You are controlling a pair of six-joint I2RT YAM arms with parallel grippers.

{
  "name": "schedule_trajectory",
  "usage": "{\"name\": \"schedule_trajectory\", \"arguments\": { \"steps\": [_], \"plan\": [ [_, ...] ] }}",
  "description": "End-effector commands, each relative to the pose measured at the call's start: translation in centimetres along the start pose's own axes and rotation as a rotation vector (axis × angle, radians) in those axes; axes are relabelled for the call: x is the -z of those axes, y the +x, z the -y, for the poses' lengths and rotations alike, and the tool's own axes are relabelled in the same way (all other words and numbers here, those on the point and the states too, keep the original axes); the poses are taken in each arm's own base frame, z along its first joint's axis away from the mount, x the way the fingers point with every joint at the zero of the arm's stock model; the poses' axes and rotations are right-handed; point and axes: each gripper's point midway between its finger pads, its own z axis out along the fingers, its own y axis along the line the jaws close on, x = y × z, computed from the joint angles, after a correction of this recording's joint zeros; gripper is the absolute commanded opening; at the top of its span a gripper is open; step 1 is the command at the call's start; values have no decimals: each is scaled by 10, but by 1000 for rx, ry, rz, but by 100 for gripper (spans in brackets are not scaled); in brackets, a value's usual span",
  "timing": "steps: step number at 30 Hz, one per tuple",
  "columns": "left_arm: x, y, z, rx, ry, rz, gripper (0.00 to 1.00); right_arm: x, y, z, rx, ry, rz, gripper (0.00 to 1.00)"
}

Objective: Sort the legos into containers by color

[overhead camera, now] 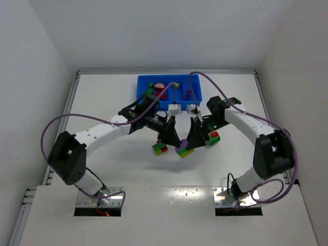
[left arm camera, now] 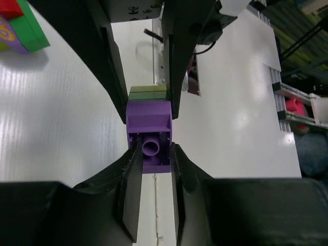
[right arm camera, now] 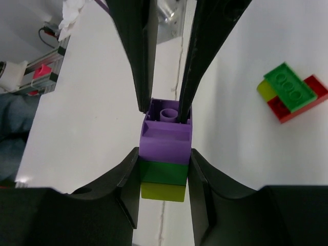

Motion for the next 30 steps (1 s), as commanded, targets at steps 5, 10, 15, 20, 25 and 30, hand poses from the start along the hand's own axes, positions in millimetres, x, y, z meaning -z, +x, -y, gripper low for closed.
{"name": "schedule_trajectory", "arguments": {
  "steps": [5, 10, 15, 20, 25, 30],
  "plan": [
    [60, -33, -25, -28, -132, 150, 0, 6, 9, -11, 3, 19, 9, 0],
    [72, -43, -26, -54, -159, 183, 0, 5, 17, -9, 9, 35, -7, 0],
    [89, -71, -51, -100, -318, 232, 0, 21, 23, -3, 1, 111, 0, 0],
    [96, -102, -104, -81, -540, 283, 0, 54, 27, 10, -31, 274, 79, 0],
    [82, -144, -163, -47, -596, 326, 0, 81, 20, 19, -38, 406, 146, 0],
    [60, -184, -211, -50, -608, 362, 0, 95, 20, 19, -49, 481, 192, 0]
  ]
}}
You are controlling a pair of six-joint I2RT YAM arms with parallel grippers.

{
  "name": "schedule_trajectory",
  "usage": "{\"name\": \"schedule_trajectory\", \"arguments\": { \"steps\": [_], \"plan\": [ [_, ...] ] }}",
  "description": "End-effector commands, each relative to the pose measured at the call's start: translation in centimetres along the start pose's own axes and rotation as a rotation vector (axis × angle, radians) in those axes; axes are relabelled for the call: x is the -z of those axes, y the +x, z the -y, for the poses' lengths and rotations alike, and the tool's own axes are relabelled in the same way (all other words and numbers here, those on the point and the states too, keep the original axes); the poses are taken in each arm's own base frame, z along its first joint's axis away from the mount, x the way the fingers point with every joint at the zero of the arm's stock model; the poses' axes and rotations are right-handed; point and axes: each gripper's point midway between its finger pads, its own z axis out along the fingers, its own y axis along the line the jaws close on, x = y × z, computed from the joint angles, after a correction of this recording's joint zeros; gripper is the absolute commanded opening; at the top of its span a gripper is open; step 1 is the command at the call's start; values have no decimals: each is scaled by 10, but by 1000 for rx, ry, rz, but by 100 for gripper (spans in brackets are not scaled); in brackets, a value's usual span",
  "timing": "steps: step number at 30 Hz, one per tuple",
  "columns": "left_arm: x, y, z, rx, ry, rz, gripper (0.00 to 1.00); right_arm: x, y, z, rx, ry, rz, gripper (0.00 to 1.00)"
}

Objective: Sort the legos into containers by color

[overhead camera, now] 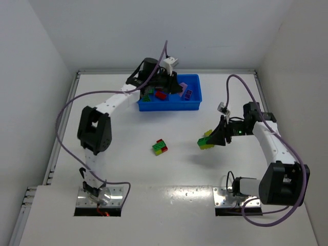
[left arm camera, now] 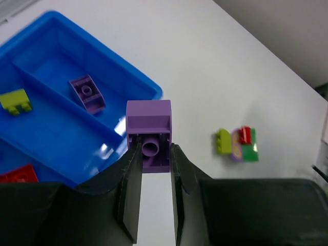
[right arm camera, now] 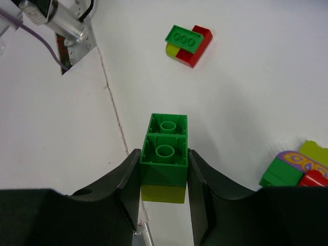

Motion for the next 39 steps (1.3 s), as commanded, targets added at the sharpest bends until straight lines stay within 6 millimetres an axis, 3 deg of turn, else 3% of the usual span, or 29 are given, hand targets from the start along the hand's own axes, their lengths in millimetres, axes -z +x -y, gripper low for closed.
{"name": "schedule_trajectory", "arguments": {
  "steps": [1, 5, 6, 10, 11, 13, 15, 16, 18, 19, 20, 21, 24, 27, 29, 33, 34, 35, 36, 37, 38, 39],
  "plan": [
    [-30, -28, -10, 0, -24, 68, 0, 7, -12, 3, 27, 45, 59, 0],
    [-66, -26, -26, -19, -39, 74, 0, 11, -10, 2, 18, 69, 74, 0],
    [-76, -14, -34, -7, -41, 55, 0, 13, -10, 3, 6, 76, 78, 0],
    [-95, -21, -39, -25, -35, 97, 0, 15, -8, 4, -22, 84, 92, 0],
    [-103, -9, -45, -6, -37, 84, 0, 15, -9, 6, -14, 87, 94, 0],
    [-109, -16, -48, -15, -32, 114, 0, 15, -9, 5, -23, 86, 94, 0],
    [-121, -5, -63, 2, -69, 111, 1, 18, -12, 7, -18, 96, 100, 0],
    [-126, -9, -58, -11, -58, 126, 3, 18, -12, 7, -29, 96, 101, 0],
    [-134, 2, -69, -3, -82, 119, 21, 17, -12, 9, -40, 95, 101, 0],
    [-135, -2, -72, -10, -97, 135, 30, 18, -16, 8, -43, 92, 111, 0],
    [-137, 2, -78, -4, -120, 131, 51, 19, -19, 11, -45, 93, 113, 0],
    [-136, -3, -80, -8, -134, 144, 61, 20, -22, 10, -56, 95, 116, 0],
    [-136, -4, -84, -16, -157, 147, 74, 18, -30, 16, -102, 75, 138, 0],
    [-127, -16, -70, -27, -116, 156, 74, 16, -39, 18, -176, 21, 171, 0],
    [-109, -24, -49, -42, -70, 149, 74, 14, -45, 21, -244, -29, 193, 0],
    [-55, -30, -5, -137, -34, 169, 71, 10, -50, 27, -373, -120, 220, 0],
    [-47, 5, -2, -137, -45, 109, 71, 9, -51, 28, -396, -135, 225, 0],
    [-39, 8, 17, -212, -25, 103, 71, 10, -56, 29, -411, -158, 240, 0],
    [-15, -10, 38, -271, -28, 137, 71, 9, -56, 31, -434, -171, 244, 0],
    [-7, -3, 47, -290, -28, 117, 71, 7, -55, 35, -481, -189, 244, 0],
    [-4, 30, 58, -312, -8, 40, 70, 4, -55, 34, -497, -216, 251, 0],
    [4, 38, 61, -338, -32, 18, 70, 4, -56, 36, -510, -225, 255, 0]
  ]
}}
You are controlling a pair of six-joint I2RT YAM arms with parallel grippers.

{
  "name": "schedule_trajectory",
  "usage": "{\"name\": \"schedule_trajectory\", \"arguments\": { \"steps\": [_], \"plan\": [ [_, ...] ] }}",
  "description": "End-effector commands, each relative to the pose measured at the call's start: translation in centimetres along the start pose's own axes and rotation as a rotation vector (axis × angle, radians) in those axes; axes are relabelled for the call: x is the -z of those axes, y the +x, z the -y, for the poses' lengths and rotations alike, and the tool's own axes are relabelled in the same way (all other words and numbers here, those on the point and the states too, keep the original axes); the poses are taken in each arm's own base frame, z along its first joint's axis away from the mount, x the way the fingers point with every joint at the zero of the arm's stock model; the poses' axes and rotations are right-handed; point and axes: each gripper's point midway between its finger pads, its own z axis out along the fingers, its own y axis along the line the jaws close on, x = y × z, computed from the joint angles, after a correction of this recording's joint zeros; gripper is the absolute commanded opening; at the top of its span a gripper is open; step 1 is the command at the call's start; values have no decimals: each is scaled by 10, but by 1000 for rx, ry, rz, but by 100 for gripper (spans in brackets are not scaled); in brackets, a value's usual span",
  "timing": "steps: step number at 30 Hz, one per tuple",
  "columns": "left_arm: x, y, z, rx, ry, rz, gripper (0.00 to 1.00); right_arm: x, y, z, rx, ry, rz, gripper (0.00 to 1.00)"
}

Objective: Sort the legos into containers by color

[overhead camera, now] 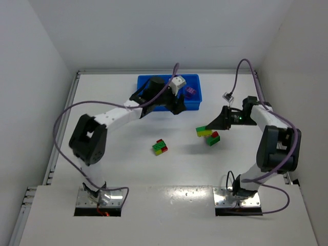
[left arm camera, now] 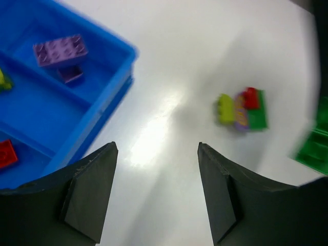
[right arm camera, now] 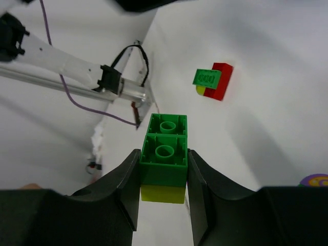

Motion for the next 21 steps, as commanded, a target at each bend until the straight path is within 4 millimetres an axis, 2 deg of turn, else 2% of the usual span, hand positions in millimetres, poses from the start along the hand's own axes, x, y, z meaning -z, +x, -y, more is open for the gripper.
{"name": "schedule_trajectory", "arguments": {
  "steps": [1, 2, 3, 5, 6, 7, 8, 9, 10, 11, 12, 13, 15, 16, 17, 21],
  "plan": [
    [41, -33, 50, -249, 21, 82, 70, -1, -21, -16, -49, -112, 62, 0],
    [42, -10, 64, -275, 28, 33, 70, -5, -19, -14, -97, -140, 62, 0],
    [47, 0, 62, -322, -12, -6, 70, -5, -22, -13, -119, -150, 66, 0],
    [58, 4, 73, -374, -39, -22, 70, -8, -27, -14, -158, -183, 75, 0],
    [59, 17, 86, -429, -22, -55, 70, -9, -26, -6, -195, -184, 72, 0],
    [61, 14, 85, -461, -69, -55, 70, -9, -30, -4, -200, -192, 79, 0],
    [60, 24, 87, -482, -82, -86, 70, -10, -33, -3, -223, -204, 88, 0],
    [62, 24, 99, -535, -77, -85, 70, -11, -33, 1, -269, -212, 91, 0],
    [61, 30, 102, -565, -85, -100, 70, -11, -34, 2, -281, -222, 100, 0],
    [65, 26, 99, -598, -144, -101, 70, -11, -33, 4, -302, -222, 98, 0],
    [65, 31, 101, -627, -162, -117, 70, -14, -31, 4, -311, -226, 89, 0],
    [63, 32, 111, -680, -161, -110, 70, -14, -31, 3, -321, -226, 88, 0],
    [66, 26, 109, -723, -243, -103, 70, -15, -29, 7, -350, -227, 86, 0],
    [59, 35, 115, -765, -242, -114, 70, -15, -29, 7, -351, -227, 86, 0],
    [59, 39, 113, -787, -276, -128, 70, -15, -29, 7, -363, -227, 85, 0],
    [51, 40, 129, -876, -339, -110, 70, -15, -30, 13, -392, -229, 81, 0]
  ]
}}
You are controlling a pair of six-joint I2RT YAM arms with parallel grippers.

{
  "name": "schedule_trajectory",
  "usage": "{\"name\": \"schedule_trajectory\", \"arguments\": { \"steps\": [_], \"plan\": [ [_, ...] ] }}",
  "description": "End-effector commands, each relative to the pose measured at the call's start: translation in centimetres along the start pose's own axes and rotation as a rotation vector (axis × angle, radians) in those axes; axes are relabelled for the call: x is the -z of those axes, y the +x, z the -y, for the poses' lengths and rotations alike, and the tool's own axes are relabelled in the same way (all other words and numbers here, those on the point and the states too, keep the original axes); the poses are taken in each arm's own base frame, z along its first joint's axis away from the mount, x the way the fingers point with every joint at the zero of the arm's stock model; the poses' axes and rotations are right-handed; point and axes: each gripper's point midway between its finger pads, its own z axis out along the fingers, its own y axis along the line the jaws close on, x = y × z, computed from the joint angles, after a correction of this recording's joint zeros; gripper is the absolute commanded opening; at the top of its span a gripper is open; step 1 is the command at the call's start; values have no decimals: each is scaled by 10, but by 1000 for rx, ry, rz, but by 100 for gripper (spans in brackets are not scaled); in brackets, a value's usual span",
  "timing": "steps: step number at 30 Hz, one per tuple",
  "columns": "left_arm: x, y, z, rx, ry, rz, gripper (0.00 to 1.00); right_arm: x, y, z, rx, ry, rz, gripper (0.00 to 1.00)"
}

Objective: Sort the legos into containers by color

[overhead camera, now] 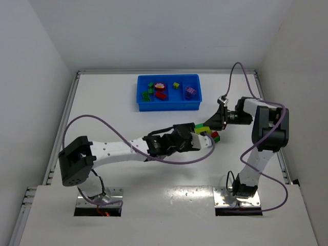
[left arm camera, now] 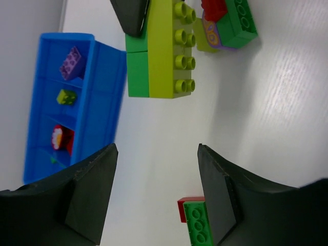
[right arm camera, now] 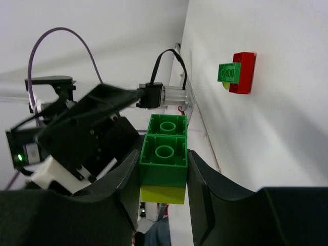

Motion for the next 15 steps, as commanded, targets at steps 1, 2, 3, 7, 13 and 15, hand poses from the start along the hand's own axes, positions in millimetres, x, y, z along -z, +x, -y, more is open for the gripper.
{"name": "schedule_trajectory", "arguments": {
  "steps": [1, 2, 3, 7, 13, 15],
  "plan": [
    [-2, -17, -8, -102, -162, 8, 70, -3, -22, -20, -12, -121, 75, 0],
    [-2, -18, -9, -112, -191, -3, 70, -3, -20, -18, -19, -121, 75, 0],
    [-6, -17, -3, -128, -193, -9, 70, -3, -21, -19, -34, -122, 73, 0],
    [-9, -30, 12, -169, -214, 8, 70, -3, -22, -14, -72, -124, 71, 0],
    [-12, -41, 34, -228, -200, 25, 70, -4, -22, -9, -117, -125, 69, 0],
    [-16, -42, 41, -235, -198, 25, 70, -4, -22, -10, -126, -125, 68, 0]
  ]
}}
